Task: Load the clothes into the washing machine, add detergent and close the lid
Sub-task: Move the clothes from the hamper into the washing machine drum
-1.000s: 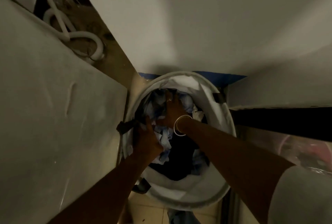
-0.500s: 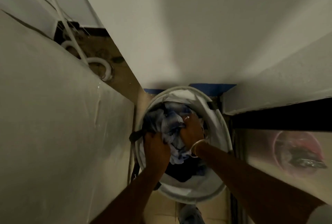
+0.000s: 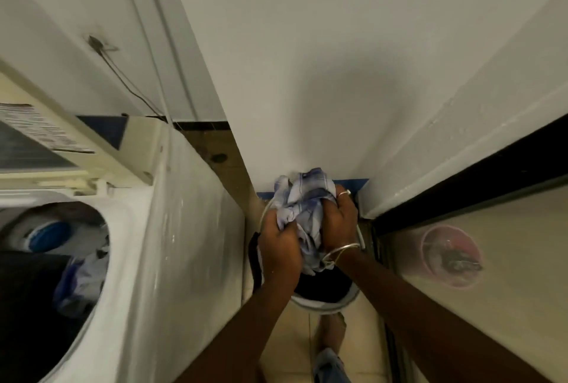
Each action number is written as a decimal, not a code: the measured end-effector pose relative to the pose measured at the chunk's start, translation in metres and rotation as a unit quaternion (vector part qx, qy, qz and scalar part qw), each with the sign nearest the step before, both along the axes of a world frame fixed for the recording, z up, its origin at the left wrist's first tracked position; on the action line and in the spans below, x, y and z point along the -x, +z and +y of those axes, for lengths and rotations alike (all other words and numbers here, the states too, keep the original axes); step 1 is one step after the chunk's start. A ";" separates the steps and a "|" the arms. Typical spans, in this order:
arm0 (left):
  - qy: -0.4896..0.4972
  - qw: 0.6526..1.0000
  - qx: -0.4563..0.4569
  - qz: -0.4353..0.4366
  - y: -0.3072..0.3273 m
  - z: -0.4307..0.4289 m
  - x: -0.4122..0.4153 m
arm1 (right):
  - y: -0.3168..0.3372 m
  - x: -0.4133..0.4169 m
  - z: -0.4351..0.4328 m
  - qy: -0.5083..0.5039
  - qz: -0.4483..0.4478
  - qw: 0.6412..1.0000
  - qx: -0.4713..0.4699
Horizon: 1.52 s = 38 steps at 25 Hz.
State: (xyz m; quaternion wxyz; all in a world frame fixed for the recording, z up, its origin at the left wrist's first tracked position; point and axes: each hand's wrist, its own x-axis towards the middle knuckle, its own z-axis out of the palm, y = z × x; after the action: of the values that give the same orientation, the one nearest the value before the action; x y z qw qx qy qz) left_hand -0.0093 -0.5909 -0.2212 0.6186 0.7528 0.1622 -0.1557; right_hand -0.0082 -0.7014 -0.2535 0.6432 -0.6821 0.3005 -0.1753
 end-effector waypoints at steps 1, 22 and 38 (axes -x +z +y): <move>0.005 1.000 0.013 -0.017 0.026 0.008 -0.003 | 0.025 -0.004 0.008 -0.004 -0.023 1.000 -0.005; 0.297 0.894 0.070 -0.328 0.353 0.382 -0.040 | 0.309 -0.028 0.332 0.427 -0.255 0.859 0.121; 0.388 0.904 -0.006 -0.180 0.245 0.523 -0.045 | 0.258 -0.131 0.455 0.480 0.037 0.872 0.090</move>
State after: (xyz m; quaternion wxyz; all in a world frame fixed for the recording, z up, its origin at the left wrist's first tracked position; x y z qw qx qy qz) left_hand 0.0359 -0.0682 0.0238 0.6443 0.6493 0.3280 0.2360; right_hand 0.1230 -0.2463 0.0047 0.5728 -0.8031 -0.0574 0.1539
